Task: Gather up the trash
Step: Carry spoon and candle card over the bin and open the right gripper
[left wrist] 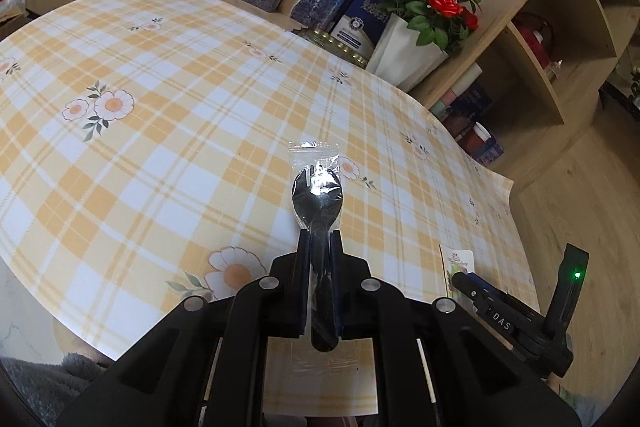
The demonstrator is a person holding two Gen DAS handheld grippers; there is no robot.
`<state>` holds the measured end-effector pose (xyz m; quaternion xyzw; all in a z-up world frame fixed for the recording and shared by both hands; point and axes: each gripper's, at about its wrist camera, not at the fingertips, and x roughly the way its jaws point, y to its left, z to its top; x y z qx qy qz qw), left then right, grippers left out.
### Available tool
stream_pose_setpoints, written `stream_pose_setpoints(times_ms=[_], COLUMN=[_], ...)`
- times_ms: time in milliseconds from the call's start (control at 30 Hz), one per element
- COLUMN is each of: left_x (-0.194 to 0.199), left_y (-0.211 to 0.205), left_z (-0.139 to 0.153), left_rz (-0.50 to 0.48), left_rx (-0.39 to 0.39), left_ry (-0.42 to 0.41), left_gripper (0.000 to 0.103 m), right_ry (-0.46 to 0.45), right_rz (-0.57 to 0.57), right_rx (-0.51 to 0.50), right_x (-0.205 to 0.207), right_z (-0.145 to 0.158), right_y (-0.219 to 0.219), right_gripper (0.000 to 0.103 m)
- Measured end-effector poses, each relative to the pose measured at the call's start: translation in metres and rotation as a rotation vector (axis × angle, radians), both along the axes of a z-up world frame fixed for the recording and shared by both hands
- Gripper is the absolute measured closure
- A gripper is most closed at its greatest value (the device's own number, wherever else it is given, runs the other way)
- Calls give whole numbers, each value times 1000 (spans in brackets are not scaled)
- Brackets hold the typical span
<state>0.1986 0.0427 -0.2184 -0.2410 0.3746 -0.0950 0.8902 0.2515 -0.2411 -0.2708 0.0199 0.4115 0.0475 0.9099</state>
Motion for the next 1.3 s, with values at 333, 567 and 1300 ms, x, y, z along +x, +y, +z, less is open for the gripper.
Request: stream_pose_setpoints(times_ms=[333,567,1300], left_x=[-20,-46,-151], left_y=[-15,-8,15], left_z=[18,29,43], left_rz=[-51,-64,-81], left_rx=[11,39,100], left_ry=[-28,-24,-69], left_gripper=[93,93,93], right_ry=[-53,-41,-83], right_rz=[-95,-58,267], right_rx=[-121,-49,132], right_x=[-16,-32,-193], right_z=[-7,4,11], right_y=[16,10,75], right_gripper=[65,67,67])
